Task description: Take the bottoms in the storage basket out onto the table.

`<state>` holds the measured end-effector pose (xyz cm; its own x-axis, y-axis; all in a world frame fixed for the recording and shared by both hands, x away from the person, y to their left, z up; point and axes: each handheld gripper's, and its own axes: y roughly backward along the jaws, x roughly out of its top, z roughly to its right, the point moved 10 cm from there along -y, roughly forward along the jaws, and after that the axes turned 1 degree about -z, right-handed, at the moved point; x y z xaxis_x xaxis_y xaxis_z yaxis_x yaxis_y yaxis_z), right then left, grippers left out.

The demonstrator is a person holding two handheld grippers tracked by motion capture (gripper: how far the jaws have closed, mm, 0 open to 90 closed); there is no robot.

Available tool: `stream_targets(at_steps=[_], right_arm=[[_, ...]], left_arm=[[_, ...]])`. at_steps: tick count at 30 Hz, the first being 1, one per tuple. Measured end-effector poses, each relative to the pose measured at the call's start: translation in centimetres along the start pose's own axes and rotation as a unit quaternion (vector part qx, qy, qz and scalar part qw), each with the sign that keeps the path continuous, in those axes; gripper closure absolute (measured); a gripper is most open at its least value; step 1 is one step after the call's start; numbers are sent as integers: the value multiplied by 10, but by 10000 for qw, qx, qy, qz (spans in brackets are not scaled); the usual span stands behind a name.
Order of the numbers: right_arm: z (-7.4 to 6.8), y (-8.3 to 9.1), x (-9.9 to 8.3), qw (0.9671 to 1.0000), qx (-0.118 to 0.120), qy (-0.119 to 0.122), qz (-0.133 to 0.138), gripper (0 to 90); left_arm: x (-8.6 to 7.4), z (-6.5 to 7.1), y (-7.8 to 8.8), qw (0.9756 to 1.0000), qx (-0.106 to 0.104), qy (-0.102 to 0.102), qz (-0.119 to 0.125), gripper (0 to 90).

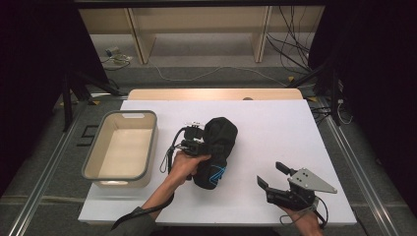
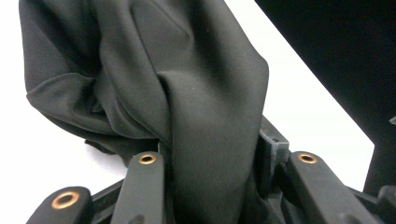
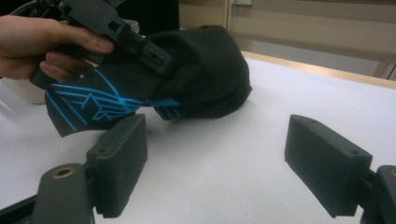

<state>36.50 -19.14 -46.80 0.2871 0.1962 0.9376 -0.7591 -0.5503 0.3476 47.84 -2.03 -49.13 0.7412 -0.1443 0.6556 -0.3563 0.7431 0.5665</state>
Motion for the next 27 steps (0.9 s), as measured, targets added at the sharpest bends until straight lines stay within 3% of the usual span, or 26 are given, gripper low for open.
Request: stream_targets(at_steps=[20,27], right_arm=[[0,0,0,10000,-2,-8,2,222],[0,0,0,10000,-6,-12,13,222]], left_arm=[[0,6,2,9999,-60,-86,-74,650],[-2,8,6,9996,-75,-191,-178,560]])
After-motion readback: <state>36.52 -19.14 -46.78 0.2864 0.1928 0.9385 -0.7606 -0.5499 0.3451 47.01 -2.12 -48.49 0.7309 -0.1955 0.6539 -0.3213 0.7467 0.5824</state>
